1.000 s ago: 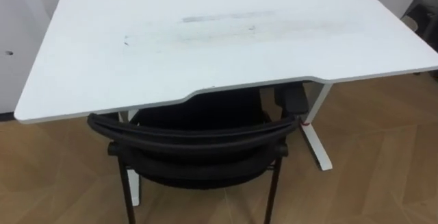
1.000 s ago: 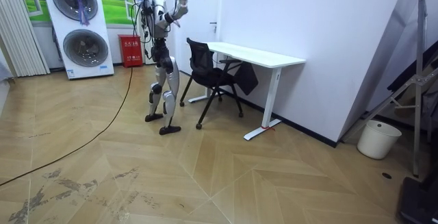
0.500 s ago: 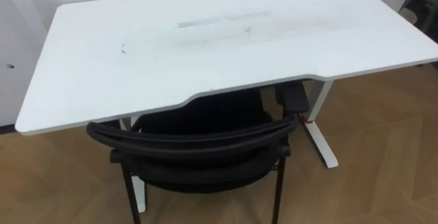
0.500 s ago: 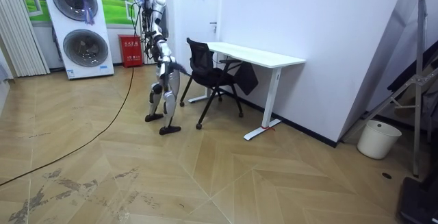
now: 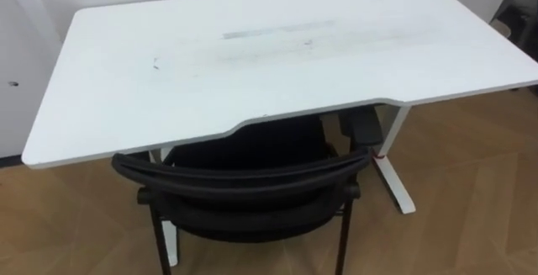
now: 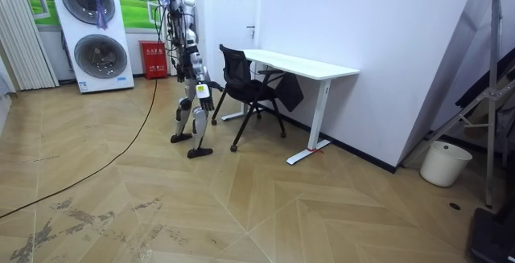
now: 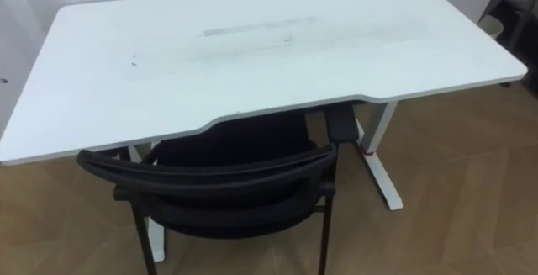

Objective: Push chair

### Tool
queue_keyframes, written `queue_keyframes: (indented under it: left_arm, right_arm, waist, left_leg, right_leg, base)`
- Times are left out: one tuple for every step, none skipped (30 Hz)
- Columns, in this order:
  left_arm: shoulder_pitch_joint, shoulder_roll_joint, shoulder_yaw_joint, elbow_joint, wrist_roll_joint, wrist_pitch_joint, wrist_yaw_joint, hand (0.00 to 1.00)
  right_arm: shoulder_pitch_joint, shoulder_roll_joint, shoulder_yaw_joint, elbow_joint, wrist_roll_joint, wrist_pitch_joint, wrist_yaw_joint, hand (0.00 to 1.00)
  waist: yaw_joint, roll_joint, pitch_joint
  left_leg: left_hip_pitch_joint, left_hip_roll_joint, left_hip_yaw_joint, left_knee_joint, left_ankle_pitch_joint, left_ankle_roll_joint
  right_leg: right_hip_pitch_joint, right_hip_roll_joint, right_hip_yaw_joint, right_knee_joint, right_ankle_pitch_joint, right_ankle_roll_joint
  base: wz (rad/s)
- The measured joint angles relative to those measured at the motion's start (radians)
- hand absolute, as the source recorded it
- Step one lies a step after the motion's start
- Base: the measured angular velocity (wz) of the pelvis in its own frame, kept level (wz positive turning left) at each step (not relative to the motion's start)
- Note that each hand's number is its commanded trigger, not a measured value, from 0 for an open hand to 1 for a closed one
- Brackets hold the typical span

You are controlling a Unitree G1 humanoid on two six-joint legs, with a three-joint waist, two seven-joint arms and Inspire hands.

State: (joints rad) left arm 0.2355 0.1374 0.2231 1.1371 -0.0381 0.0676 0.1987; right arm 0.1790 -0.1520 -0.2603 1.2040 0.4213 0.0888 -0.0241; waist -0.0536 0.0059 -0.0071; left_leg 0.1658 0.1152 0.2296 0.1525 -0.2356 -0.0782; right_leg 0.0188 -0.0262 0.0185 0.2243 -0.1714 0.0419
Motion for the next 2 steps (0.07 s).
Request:
queue_keyframes:
  left_arm:
    - [-0.026,-0.001,-0.023,-0.001,0.035,0.001,-0.013,0.00]
    - [-0.037,-0.001,-0.039,-0.003,0.041,0.001,-0.018,0.00]
  right_arm:
    - [-0.008,0.002,0.023,0.000,0.001,0.000,0.024,0.00]
    - [-0.021,0.002,0.038,0.000,0.003,0.001,0.036,0.00]
  waist:
    - [-0.001,-0.005,0.0032]
    - [-0.002,-0.007,0.0047]
  left_leg:
    - [-0.003,0.000,0.000,-0.001,0.000,0.000]
    - [-0.004,0.000,0.000,-0.002,0.000,0.000]
  right_leg:
    - [-0.001,0.001,0.001,-0.004,0.001,0.001]
    - [0.000,0.001,0.001,-0.004,0.001,0.001]
  base:
    - [0.00]
    - [0.00]
